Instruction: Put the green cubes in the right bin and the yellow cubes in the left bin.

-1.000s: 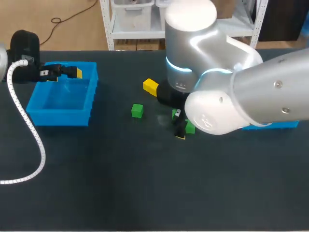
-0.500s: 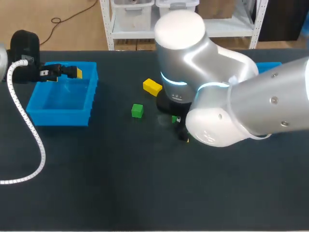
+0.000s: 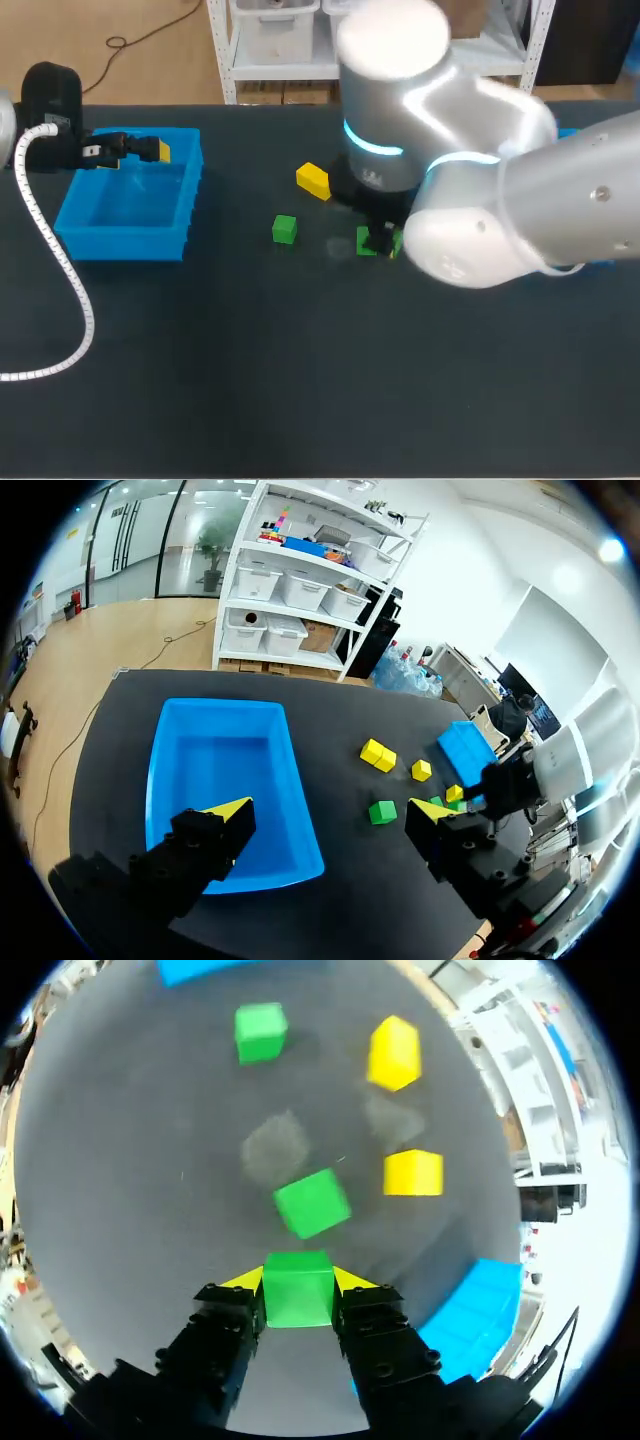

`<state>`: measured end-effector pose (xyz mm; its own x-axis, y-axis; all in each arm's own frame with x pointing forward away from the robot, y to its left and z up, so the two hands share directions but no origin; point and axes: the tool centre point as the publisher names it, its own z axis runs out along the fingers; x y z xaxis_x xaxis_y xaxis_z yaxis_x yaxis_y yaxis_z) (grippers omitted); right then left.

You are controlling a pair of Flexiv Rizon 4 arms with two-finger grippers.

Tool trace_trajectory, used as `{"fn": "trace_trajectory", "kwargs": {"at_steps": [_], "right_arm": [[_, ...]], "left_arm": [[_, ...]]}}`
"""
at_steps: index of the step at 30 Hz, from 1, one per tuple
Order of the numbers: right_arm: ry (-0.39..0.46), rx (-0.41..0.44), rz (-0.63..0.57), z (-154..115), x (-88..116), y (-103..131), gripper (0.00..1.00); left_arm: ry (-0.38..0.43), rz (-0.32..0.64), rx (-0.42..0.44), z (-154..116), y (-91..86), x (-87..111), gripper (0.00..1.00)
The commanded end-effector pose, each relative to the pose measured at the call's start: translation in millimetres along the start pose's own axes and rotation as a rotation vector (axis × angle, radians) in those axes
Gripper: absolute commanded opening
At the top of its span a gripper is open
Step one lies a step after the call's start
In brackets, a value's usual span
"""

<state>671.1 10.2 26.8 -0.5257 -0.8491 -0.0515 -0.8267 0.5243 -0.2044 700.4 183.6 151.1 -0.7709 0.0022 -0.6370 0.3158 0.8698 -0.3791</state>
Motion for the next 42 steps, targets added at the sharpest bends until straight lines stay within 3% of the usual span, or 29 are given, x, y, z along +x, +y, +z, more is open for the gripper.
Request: {"fn": "trace_trajectory", "kwargs": {"at_steps": [1,6,12,16,19,20,21,26,30,36,42], "right_arm": [[-0.170,0.067,0.204,-54,33,-35,0.00],[-0.249,0.153,0.632,-75,81,-97,0.00],[-0.201,0.207,1.037,-65,146,-134,0.00],[-0.153,0.218,1.175,-52,172,-146,0.00],[-0.128,0.221,1.215,-44,177,-153,0.00],[-0.121,0.214,1.216,-42,176,-154,0.24],[-0.115,0.215,1.218,-41,175,-155,1.00],[-0.128,0.237,1.180,-44,164,-153,1.00],[-0.192,0.233,1.068,-64,134,-132,1.00],[-0.297,0.136,0.802,-92,65,-65,1.00],[-0.292,0.048,0.734,-84,9,10,1.00]], "left_arm": [[-0.006,0.001,0.007,0,1.2,1.3,1.00],[-0.006,0.001,0.007,0,1.2,1.3,1.00],[-0.006,0.001,0.007,0,1.2,1.3,1.00],[-0.006,0.001,0.007,0,1.2,1.3,1.00],[-0.006,0.001,0.007,0,1.2,1.3,1.00],[-0.006,0.001,0.007,0,1.2,1.3,1.00],[-0.006,0.001,0.007,0,1.2,1.3,1.00],[-0.006,0.001,0.007,0,1.2,1.3,1.00],[-0.006,0.001,0.007,0,1.2,1.3,1.00],[-0.006,0.001,0.007,0,1.2,1.3,1.00],[-0.006,0.001,0.007,0,1.2,1.3,1.00]]}}
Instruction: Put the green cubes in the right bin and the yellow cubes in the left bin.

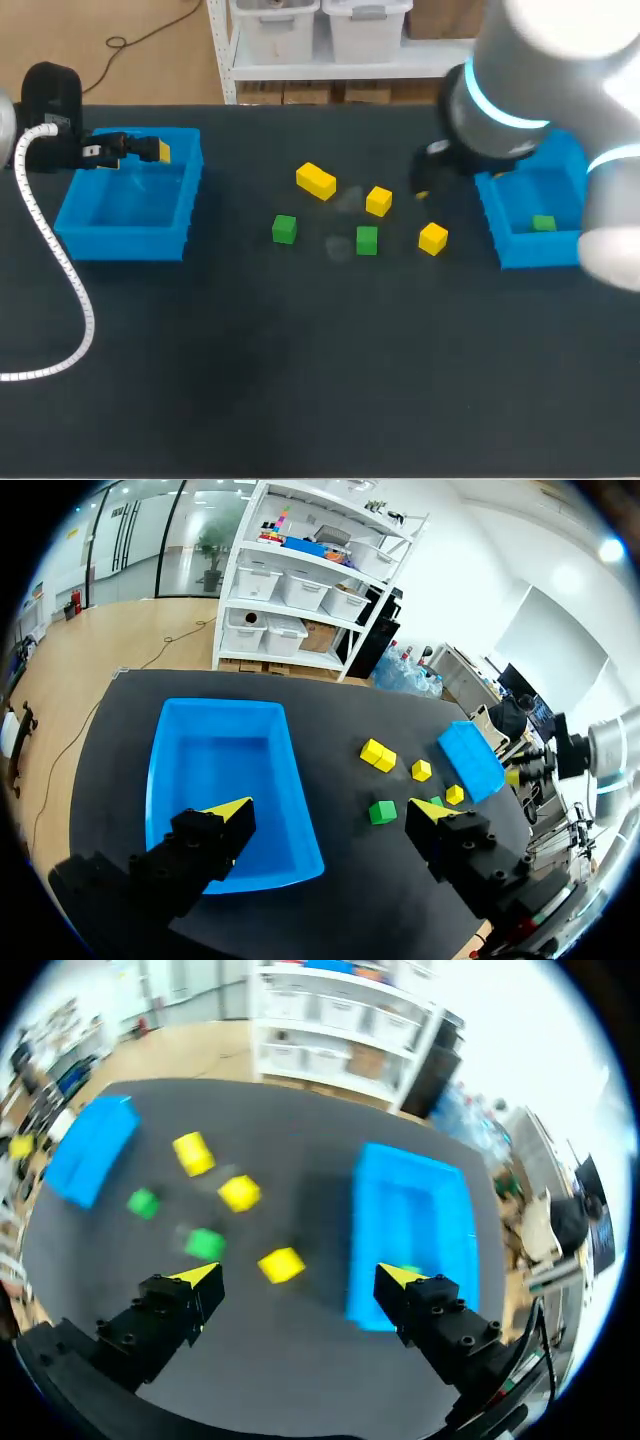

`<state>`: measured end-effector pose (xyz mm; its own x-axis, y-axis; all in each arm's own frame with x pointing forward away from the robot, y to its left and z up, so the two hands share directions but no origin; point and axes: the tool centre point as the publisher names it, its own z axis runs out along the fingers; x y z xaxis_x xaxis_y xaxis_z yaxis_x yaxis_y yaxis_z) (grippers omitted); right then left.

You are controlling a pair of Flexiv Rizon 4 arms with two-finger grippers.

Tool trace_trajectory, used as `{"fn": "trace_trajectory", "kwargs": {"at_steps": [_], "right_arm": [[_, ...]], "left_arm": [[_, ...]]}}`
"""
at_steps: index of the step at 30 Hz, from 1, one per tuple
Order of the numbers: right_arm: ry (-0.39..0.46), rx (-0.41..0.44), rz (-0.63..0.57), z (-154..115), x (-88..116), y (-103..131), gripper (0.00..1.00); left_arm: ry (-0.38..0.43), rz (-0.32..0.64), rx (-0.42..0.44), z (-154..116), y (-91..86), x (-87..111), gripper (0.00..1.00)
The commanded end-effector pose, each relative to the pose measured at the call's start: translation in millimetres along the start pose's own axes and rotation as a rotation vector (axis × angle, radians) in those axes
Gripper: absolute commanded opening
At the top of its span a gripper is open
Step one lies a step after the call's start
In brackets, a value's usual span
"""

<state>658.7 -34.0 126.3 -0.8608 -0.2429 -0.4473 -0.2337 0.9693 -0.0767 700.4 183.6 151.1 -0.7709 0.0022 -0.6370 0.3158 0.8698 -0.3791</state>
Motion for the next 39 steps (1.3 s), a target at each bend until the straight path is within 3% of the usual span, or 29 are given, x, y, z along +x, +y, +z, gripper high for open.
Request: {"fn": "trace_trajectory", "kwargs": {"at_steps": [1,7,14,21,33,34,35,36,39], "right_arm": [[0.015,-0.038,-0.018,16,16,63,1.00],[0.112,-0.063,0.040,52,29,105,1.00],[0.223,-0.089,0.077,103,28,115,1.00],[0.276,-0.079,0.077,132,26,112,1.00],[0.295,-0.022,0.099,154,19,91,1.00],[0.293,-0.017,0.104,154,18,89,0.96],[0.290,-0.014,0.107,153,17,88,0.44],[0.288,-0.012,0.113,153,16,86,0.03],[0.280,-0.009,0.117,152,14,84,0.00]], "left_arm": [[-0.006,0.001,0.007,0,1.2,1.3,1.00],[-0.006,0.001,0.007,0,1.2,1.3,1.00],[-0.006,0.001,0.007,0,1.2,1.3,1.00],[-0.006,0.001,0.007,0,1.2,1.3,1.00],[-0.006,0.001,0.007,0,1.2,1.3,1.00],[-0.006,0.001,0.007,0,1.2,1.3,1.00],[-0.006,0.001,0.007,0,1.2,1.3,1.00],[-0.006,0.001,0.007,0,1.2,1.3,1.00],[-0.006,0.001,0.007,0,1.2,1.3,1.00]]}}
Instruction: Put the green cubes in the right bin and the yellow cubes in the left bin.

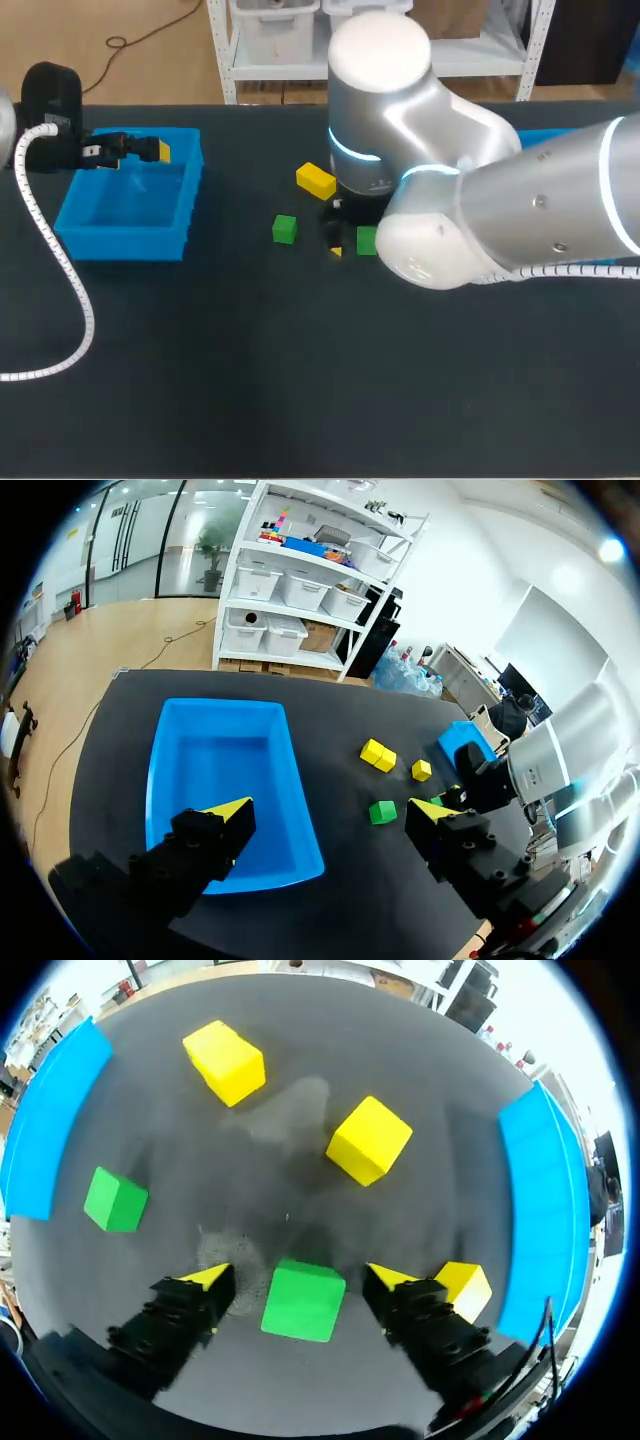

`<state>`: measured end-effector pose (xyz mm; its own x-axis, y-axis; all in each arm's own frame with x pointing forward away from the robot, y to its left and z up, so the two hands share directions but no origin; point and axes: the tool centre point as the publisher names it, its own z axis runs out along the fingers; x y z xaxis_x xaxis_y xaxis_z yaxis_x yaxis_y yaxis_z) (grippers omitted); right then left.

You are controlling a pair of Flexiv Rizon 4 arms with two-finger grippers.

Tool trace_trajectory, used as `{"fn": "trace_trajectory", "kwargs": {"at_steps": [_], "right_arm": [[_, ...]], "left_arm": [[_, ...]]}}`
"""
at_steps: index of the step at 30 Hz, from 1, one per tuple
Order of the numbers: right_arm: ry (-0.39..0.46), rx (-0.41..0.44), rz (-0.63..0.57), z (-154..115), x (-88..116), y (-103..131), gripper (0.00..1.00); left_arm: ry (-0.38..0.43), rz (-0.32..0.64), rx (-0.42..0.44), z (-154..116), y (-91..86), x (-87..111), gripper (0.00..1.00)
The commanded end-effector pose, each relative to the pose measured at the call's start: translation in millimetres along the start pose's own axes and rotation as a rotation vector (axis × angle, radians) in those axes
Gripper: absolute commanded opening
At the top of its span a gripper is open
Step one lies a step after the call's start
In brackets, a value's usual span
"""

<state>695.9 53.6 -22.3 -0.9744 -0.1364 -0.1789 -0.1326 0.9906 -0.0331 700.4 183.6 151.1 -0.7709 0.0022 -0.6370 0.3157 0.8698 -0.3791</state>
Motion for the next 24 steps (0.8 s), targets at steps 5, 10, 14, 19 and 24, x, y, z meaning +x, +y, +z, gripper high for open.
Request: {"fn": "trace_trajectory", "kwargs": {"at_steps": [5,10,14,19,24], "right_arm": [[-0.028,-0.020,0.017,-5,0,-7,0.00],[-0.091,-0.038,-0.039,-34,4,-7,0.00],[-0.175,-0.072,-0.079,-76,13,-15,0.00],[-0.220,-0.114,0.020,-112,31,-51,0.00],[-0.299,-0.025,0.114,-134,37,-107,0.00]], "left_arm": [[-0.006,0.001,0.007,0,1.2,1.3,1.00],[-0.006,0.001,0.007,0,1.2,1.3,1.00],[-0.006,0.001,0.007,0,1.2,1.3,1.00],[-0.006,0.001,0.007,0,1.2,1.3,1.00],[-0.006,0.001,0.007,0,1.2,1.3,1.00]]}}
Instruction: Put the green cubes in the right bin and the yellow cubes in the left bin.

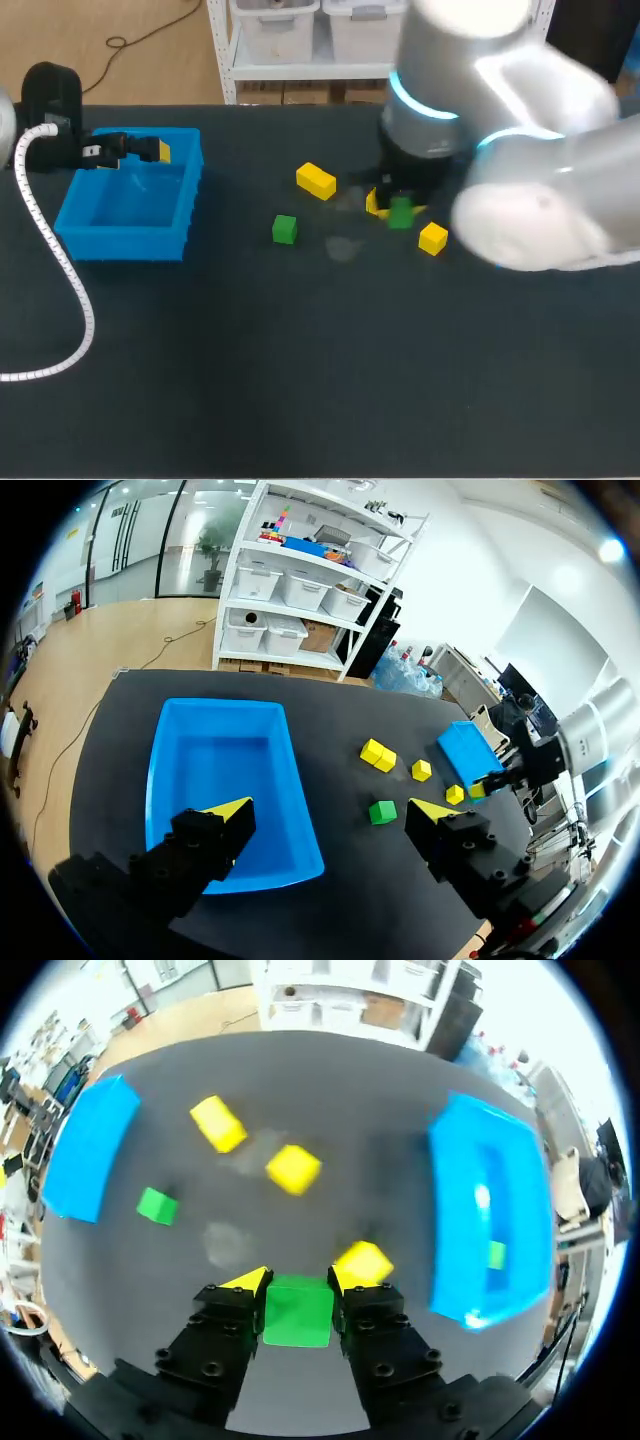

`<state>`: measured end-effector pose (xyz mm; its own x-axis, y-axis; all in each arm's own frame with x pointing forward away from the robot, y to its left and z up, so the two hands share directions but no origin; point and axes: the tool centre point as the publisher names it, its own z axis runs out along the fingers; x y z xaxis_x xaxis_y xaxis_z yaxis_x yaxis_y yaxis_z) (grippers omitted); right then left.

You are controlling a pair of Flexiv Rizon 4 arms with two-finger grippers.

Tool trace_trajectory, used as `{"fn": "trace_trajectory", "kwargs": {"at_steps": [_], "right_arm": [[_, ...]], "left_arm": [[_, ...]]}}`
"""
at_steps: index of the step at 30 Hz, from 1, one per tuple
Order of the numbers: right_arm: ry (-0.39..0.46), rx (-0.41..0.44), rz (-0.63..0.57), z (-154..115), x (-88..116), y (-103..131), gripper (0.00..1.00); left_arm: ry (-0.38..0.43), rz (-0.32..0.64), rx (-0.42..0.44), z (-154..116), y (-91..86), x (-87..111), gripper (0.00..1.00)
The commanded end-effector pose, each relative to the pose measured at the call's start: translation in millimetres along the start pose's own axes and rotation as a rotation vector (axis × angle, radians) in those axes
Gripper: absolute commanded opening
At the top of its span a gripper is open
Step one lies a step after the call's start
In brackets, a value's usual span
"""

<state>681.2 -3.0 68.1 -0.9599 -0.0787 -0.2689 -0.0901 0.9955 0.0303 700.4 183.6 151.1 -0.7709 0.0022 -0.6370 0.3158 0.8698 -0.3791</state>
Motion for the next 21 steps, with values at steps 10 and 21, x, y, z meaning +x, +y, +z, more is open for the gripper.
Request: {"fn": "trace_trajectory", "kwargs": {"at_steps": [10,21], "right_arm": [[-0.190,0.233,0.249,-58,-39,-191,0.00],[-0.089,0.322,0.275,-27,-71,-237,0.00]], "left_arm": [[-0.006,0.001,0.007,0,1.3,1.3,1.00],[-0.006,0.001,0.007,0,1.3,1.3,1.00]]}}
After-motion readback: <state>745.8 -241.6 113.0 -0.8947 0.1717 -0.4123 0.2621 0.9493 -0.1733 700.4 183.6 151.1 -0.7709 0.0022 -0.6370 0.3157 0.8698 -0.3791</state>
